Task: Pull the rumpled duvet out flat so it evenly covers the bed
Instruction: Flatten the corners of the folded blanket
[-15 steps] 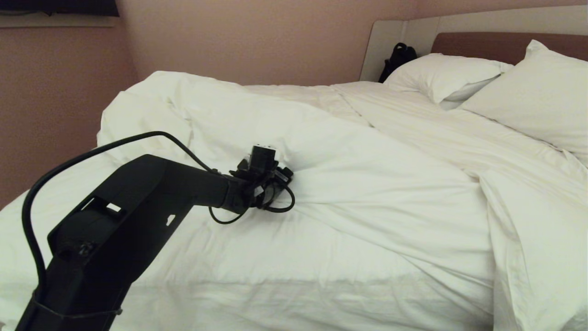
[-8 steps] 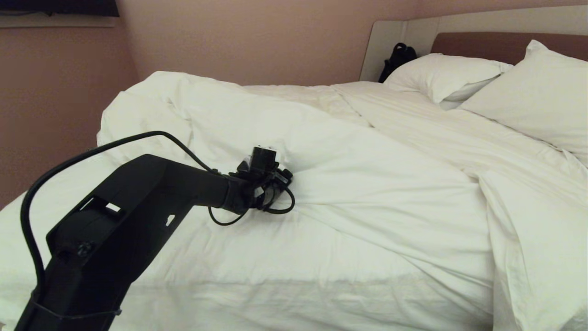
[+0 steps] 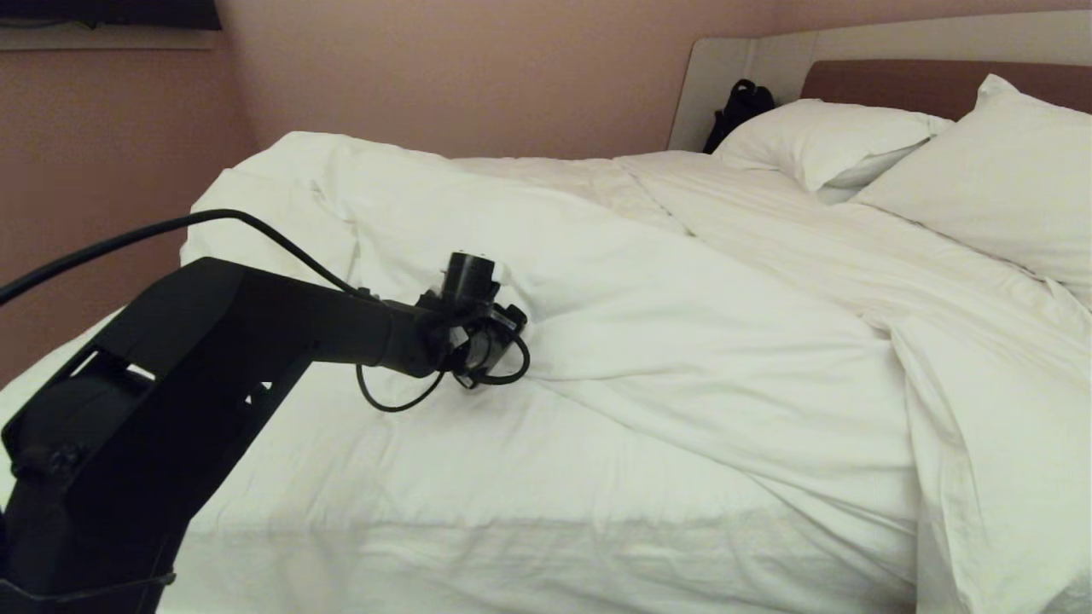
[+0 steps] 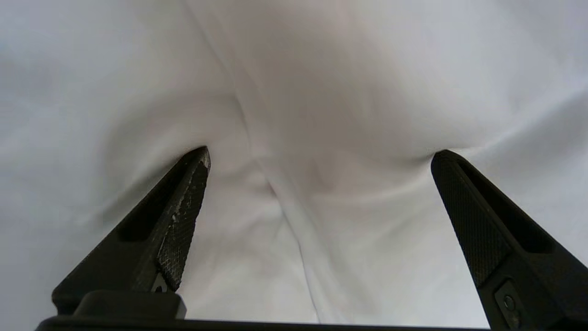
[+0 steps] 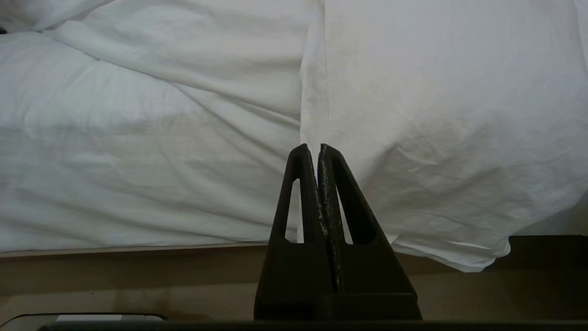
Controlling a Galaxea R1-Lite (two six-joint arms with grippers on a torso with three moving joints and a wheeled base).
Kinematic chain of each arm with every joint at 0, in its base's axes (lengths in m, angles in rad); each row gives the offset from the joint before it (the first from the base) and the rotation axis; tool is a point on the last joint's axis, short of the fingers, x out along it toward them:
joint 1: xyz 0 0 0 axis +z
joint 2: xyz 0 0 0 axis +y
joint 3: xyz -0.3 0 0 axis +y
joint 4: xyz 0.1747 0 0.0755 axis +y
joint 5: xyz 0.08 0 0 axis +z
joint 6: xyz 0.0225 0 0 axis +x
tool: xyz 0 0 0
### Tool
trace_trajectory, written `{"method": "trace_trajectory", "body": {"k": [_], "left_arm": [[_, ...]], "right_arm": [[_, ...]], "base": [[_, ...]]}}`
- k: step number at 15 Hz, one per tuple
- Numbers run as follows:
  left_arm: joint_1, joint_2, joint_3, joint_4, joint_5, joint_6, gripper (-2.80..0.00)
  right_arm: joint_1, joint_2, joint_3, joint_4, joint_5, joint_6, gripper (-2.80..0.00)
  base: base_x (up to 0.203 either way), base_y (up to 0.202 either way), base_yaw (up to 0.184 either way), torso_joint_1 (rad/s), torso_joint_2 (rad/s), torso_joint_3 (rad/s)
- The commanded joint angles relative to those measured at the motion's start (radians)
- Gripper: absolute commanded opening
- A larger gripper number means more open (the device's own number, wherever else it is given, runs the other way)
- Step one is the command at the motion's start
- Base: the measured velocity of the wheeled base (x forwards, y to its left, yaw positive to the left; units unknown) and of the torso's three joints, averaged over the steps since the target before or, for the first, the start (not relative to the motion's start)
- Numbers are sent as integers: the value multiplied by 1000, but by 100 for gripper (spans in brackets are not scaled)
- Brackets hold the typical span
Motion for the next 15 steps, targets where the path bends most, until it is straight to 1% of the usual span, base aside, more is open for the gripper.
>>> {"method": "trace_trajectory", "body": {"k": [1,2,4,7,9,11,12,15], "left_arm": [[2,17,-12,-7,-4,-6,0],[2,42,-41,-5,-9,-5,0],[1,114,-136,7,-20,-5,0],[0,173,-196,15,-33,0,0],[0,187,-221,16,-39,4,0],[0,194,-240,9,-59,28,0],[0,182,-240,3,-85,42,0],[2,156,-240,-42,-136,40,0]], "right_arm": [[1,0,0,0,0,0,-280],[0,0,0,0,0,0,-280],[1,0,0,0,0,0,-280],[0,0,0,0,0,0,-280],[0,0,0,0,0,0,-280],[0,0,0,0,0,0,-280],[0,0,0,0,0,0,-280],[0,0,0,0,0,0,-280]], "base": [[0,0,0,0,0,0],[0,0,0,0,0,0],[0,0,0,0,0,0],[0,0,0,0,0,0],[0,0,0,0,0,0],[0,0,0,0,0,0],[0,0,0,0,0,0],[0,0,0,0,0,0]]}}
